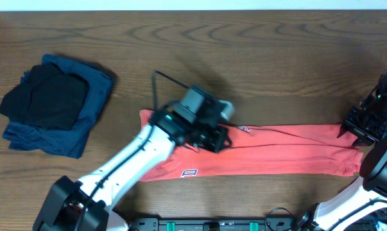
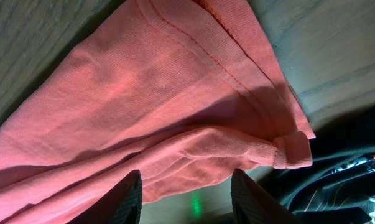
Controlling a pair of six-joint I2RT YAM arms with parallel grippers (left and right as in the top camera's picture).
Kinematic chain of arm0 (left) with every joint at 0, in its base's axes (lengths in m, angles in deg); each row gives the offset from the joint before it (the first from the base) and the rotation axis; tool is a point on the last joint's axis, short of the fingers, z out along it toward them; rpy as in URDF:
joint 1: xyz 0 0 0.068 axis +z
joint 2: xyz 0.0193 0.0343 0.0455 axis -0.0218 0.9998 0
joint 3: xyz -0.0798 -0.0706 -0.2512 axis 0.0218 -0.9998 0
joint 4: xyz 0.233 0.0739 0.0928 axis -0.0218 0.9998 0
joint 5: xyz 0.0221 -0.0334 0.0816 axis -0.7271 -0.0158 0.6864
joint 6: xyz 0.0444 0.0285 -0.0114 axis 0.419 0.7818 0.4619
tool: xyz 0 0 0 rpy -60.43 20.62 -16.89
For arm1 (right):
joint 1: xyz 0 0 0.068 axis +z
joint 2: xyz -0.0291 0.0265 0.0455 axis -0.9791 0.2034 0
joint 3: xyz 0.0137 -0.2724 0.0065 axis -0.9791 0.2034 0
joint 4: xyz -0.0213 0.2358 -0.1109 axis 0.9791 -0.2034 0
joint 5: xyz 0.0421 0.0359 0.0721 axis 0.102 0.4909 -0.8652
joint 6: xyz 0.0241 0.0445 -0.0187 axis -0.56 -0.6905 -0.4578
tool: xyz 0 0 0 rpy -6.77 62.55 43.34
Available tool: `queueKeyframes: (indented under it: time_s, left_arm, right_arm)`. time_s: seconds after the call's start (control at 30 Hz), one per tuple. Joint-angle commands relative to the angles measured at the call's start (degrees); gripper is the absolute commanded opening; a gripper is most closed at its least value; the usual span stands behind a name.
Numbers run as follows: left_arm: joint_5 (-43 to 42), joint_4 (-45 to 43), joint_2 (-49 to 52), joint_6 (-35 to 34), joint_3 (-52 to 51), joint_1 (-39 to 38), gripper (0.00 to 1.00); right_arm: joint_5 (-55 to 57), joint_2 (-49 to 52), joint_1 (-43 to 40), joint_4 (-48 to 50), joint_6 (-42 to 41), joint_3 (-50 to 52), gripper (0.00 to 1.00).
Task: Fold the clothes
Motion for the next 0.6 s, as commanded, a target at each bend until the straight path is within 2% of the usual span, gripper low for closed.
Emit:
queueKeyframes:
  time_s: [0.0, 0.17, 0.57]
  left_arm:
    - [-0.31, -1.68, 0.22, -0.2, 0.74, -3.93, 0.06]
    - [3.21, -4.17, 0.22, -2.08, 0.74, -6.43, 0.06]
    - [22.77, -5.77, 0.52, -2.45, 0.74, -6.36, 0.08]
  right_arm:
    - [-0.17, -0.26, -0.31, -0.09, 0.87, -0.7, 0.45]
    - [-0.17, -0.26, -0.31, -0.11, 0.87, -0.7, 0.45]
    - [-0.17, -0.26, -0.31, -0.22, 0.87, -0.7, 0.45]
